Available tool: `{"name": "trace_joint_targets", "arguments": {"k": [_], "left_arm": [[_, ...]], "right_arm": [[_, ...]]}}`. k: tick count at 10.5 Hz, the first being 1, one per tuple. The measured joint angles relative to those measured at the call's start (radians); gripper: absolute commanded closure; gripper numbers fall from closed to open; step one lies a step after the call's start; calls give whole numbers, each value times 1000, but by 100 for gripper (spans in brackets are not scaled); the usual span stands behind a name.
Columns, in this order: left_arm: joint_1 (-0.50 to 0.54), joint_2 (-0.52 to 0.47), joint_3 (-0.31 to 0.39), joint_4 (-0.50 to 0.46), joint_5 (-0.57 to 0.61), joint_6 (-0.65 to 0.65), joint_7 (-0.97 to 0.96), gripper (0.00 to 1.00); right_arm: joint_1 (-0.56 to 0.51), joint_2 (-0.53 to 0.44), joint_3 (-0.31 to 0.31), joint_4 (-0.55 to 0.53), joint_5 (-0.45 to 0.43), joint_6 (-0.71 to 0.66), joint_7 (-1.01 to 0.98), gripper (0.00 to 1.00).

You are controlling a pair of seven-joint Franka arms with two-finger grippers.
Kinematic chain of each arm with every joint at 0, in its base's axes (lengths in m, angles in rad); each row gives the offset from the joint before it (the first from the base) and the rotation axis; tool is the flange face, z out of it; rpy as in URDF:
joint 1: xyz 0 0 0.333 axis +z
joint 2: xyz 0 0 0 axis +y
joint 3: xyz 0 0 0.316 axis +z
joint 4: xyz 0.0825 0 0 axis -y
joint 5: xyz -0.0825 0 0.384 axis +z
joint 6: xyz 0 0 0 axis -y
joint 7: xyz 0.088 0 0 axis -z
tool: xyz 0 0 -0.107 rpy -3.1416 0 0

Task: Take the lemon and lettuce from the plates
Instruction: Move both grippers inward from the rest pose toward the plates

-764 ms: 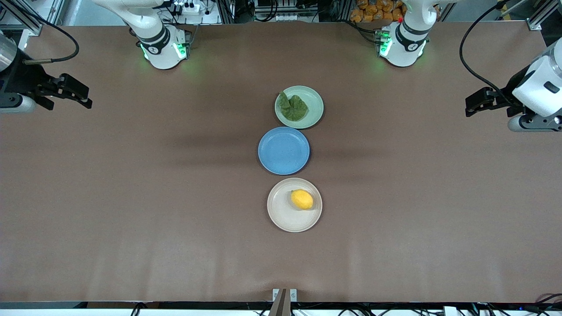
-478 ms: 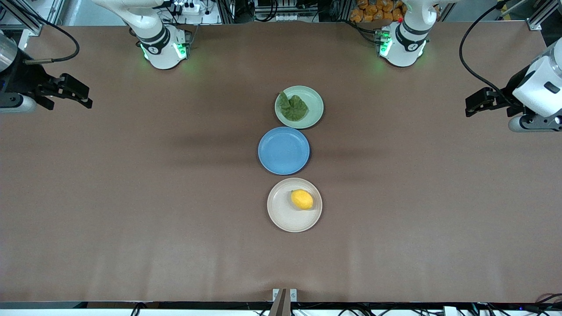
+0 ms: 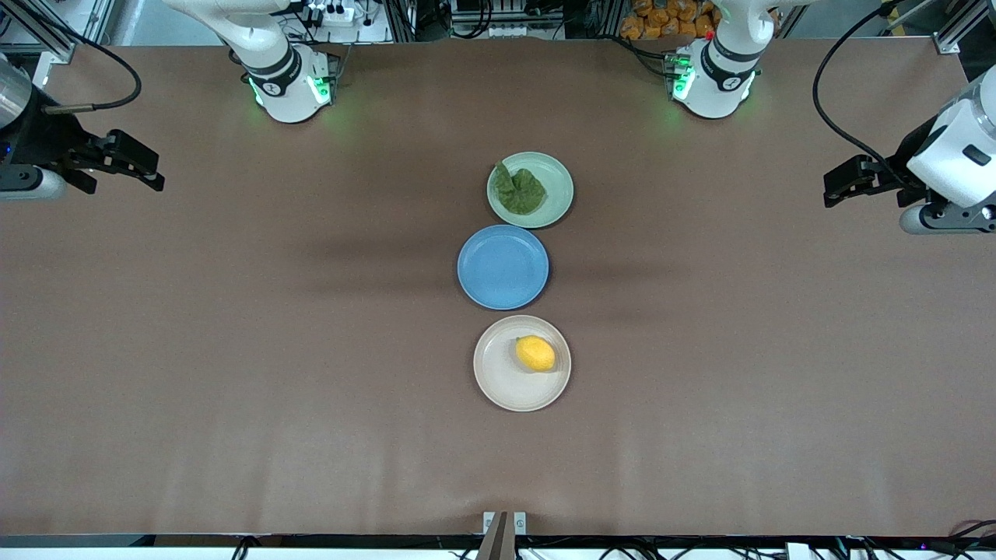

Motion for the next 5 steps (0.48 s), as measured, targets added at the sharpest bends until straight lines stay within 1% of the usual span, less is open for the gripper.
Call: {"name": "trace_joint_targets", "arguments": {"k": [3,5], "left_arm": [[0,0,0,0,0,0,-2,0],[0,0,0,0,0,0,-2,0]], "right_arm": [[8,5,0,0,0,-3,6,0],[37,15,1,-2,0,-4,46,0]]}}
